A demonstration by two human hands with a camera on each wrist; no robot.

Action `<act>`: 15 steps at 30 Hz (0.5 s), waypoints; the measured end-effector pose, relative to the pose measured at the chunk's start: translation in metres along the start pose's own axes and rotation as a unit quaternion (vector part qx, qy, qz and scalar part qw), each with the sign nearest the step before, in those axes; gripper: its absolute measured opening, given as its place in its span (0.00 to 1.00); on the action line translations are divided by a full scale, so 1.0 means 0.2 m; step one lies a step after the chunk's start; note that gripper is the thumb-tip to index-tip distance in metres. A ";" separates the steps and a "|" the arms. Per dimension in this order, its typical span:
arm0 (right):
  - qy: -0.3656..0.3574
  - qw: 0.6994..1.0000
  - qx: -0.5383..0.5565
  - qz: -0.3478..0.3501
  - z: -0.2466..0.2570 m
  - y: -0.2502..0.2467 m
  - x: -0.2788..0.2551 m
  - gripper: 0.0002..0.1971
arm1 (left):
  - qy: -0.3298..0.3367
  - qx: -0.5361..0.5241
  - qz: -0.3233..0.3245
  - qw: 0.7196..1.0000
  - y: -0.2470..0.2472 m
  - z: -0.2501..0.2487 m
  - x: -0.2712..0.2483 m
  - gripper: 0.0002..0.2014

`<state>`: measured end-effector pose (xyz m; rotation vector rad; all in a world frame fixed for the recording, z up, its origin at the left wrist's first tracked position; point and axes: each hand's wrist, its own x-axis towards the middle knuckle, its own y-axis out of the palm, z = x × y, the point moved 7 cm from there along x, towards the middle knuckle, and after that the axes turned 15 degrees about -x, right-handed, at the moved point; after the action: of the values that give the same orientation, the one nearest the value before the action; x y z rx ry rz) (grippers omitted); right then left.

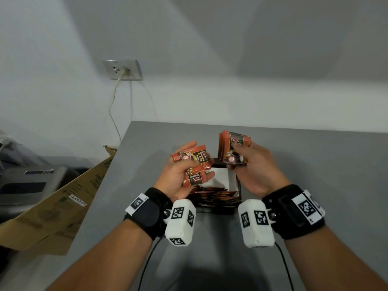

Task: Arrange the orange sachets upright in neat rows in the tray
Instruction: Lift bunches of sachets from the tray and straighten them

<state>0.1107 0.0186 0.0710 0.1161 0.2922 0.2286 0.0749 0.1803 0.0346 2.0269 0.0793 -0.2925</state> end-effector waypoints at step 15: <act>0.027 0.995 -0.066 0.063 -0.04 0.07 -0.04 0.11 | -0.011 0.061 0.025 0.998 0.04 0.01 -0.02 0.16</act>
<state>0.0981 0.0303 0.0671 -0.0034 0.3238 0.3769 0.0715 0.1762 0.0415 2.1421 -0.0034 -0.2948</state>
